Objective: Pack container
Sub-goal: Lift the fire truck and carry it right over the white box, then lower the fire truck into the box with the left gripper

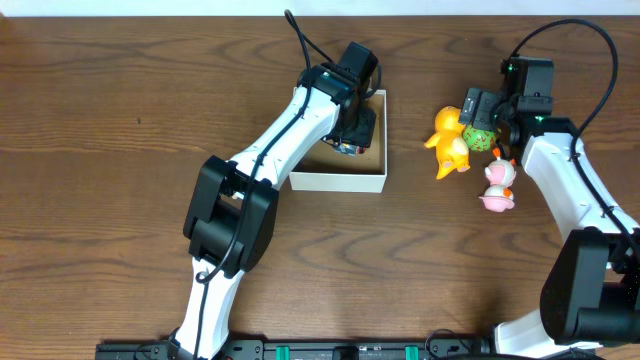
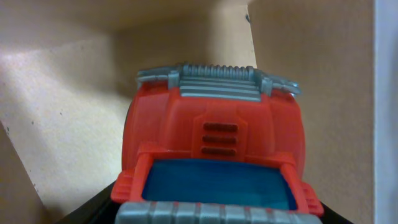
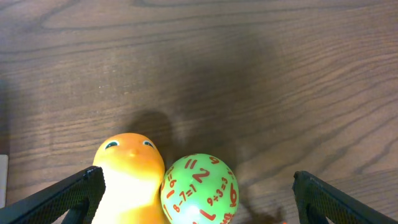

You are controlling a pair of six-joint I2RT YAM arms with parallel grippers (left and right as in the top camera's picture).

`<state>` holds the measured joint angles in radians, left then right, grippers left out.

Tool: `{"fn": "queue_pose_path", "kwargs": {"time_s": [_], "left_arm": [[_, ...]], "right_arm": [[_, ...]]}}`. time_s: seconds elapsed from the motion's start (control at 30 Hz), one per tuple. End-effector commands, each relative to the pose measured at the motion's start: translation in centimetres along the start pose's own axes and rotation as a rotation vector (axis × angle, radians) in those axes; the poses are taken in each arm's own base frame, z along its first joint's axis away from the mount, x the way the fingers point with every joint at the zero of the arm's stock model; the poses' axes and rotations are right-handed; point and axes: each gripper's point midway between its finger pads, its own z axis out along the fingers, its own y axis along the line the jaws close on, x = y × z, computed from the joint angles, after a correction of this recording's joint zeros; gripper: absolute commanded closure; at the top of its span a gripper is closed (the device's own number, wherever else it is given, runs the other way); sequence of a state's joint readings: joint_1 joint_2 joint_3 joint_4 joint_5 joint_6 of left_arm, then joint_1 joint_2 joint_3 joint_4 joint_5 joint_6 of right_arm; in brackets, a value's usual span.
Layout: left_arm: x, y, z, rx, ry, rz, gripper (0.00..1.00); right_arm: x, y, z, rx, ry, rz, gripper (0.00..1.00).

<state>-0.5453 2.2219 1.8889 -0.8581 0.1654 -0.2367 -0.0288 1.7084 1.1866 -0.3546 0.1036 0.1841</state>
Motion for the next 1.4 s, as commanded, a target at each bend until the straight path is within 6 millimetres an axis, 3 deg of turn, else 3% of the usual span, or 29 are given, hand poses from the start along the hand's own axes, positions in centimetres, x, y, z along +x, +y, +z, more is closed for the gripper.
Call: {"fn": "queue_pose_path", "kwargs": {"time_s": [0.0,0.27,1.1,1.13,1.17,1.37], "left_arm": [[-0.6,0.5,0.3,-0.017,-0.022,-0.013,0.56],[-2.3,0.1,0.9,0.001,-0.088,-0.009,0.61],[-1.8,-1.1,1.1,0.008,-0.082,0.014,0.59],[-1.8,-1.1,1.1,0.007,-0.081,0.014,0.44],[-1.8,-1.0,1.2,0.007,-0.08,0.014,0.39],[-1.5,-0.9,1.4,0.004,-0.071,0.013,0.34]], "right_arm": [[-0.9,-0.5,-0.2,0.01,-0.019,0.028,0.01],[-0.9,-0.5,-0.2,0.01,-0.018,0.028,0.01],[-0.9,-0.6,-0.2,0.011,-0.018,-0.005,0.01],[-0.9,-0.6,-0.2,0.011,-0.018,-0.005,0.01],[-0.9,-0.6,-0.2,0.011,-0.018,-0.005,0.01],[-0.9,-0.6,-0.2,0.011,-0.018,-0.005,0.01]]}}
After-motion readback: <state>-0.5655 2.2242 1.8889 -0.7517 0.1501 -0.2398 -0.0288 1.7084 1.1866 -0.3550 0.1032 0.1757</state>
